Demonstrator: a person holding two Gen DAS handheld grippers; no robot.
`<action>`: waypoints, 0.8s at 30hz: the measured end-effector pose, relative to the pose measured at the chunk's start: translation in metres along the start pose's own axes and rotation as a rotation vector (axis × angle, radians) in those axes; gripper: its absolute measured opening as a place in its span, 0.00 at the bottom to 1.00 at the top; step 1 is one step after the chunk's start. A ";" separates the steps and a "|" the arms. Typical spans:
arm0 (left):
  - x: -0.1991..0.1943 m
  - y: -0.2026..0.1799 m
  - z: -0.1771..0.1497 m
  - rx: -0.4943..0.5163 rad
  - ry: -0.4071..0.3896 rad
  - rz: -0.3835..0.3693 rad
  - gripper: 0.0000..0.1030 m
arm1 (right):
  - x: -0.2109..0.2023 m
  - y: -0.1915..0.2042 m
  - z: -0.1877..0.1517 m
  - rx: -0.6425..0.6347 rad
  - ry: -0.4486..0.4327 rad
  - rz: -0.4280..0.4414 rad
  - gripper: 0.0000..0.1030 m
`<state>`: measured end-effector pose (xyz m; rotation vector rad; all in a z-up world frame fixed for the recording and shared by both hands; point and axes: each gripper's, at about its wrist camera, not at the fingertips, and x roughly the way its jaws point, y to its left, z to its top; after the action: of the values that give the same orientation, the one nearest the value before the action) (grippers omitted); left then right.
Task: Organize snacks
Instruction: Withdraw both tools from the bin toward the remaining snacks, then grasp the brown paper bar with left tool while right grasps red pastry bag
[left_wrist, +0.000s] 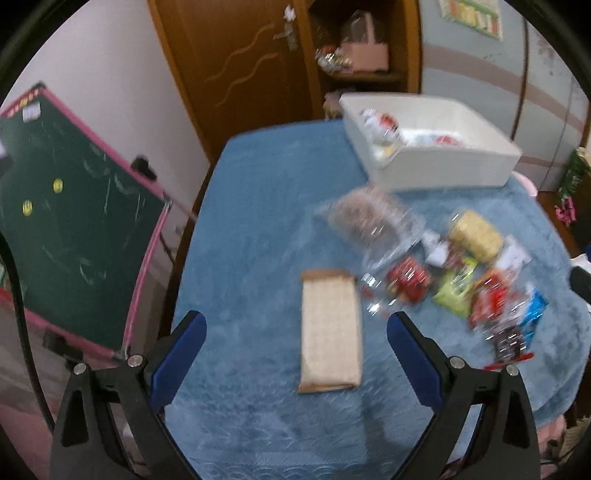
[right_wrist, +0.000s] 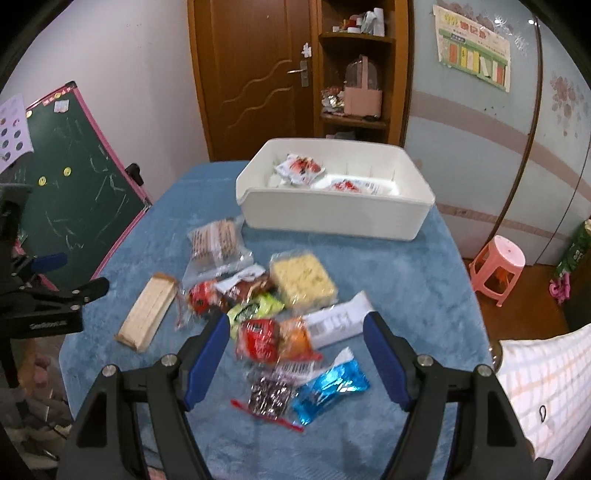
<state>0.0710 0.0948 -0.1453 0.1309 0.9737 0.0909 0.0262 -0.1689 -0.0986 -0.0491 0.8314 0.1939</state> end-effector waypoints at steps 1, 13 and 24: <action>0.006 0.000 -0.004 -0.004 0.016 0.002 0.95 | 0.003 0.001 -0.004 -0.002 0.007 0.005 0.73; 0.064 0.007 -0.021 -0.086 0.175 -0.098 0.95 | 0.047 0.002 -0.021 0.036 0.111 0.029 0.73; 0.103 0.003 -0.017 -0.112 0.262 -0.149 0.95 | 0.087 0.001 -0.023 0.044 0.197 0.054 0.73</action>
<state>0.1146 0.1134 -0.2389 -0.0592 1.2337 0.0253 0.0665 -0.1572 -0.1778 -0.0044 1.0341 0.2241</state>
